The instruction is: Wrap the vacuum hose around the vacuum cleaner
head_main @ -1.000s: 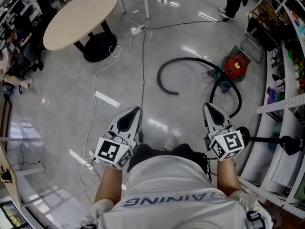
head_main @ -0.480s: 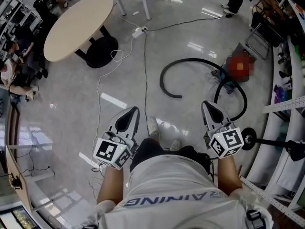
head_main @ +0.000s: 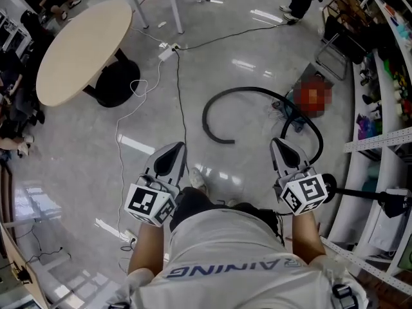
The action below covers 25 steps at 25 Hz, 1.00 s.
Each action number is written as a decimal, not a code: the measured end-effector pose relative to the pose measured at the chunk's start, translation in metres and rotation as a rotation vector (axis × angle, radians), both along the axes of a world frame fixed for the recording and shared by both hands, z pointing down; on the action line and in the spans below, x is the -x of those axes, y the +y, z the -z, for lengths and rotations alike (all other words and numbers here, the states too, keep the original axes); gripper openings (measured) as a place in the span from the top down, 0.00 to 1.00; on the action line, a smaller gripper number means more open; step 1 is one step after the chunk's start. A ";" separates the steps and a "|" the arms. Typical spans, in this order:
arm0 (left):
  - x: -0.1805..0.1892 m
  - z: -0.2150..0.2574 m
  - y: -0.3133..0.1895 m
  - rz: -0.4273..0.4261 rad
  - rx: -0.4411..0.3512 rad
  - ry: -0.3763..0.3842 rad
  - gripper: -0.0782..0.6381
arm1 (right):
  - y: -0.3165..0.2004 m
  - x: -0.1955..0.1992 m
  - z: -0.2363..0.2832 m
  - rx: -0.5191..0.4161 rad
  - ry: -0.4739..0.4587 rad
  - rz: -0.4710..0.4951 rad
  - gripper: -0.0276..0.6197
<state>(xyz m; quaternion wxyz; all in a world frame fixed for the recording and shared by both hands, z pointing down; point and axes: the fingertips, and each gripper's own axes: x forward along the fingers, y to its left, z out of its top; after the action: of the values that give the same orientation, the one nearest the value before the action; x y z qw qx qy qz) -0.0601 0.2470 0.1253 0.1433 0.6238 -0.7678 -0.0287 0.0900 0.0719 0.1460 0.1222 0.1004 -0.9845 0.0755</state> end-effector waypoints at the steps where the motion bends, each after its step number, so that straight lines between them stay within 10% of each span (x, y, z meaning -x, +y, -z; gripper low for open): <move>1: 0.016 -0.002 -0.002 -0.004 0.002 0.006 0.87 | -0.002 0.015 0.000 -0.002 0.003 -0.008 0.94; 11: 0.142 -0.002 -0.023 -0.087 0.029 0.011 0.87 | -0.010 0.149 0.022 -0.040 0.013 -0.022 0.94; 25: 0.194 -0.086 -0.057 0.052 0.056 0.077 0.87 | -0.062 0.231 -0.073 -0.034 0.087 0.163 0.94</move>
<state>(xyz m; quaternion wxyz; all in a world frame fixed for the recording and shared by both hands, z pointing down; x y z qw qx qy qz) -0.2538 0.1903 0.2110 0.1890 0.5979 -0.7782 -0.0349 -0.1412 0.0095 0.2195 0.1689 0.0253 -0.9843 0.0440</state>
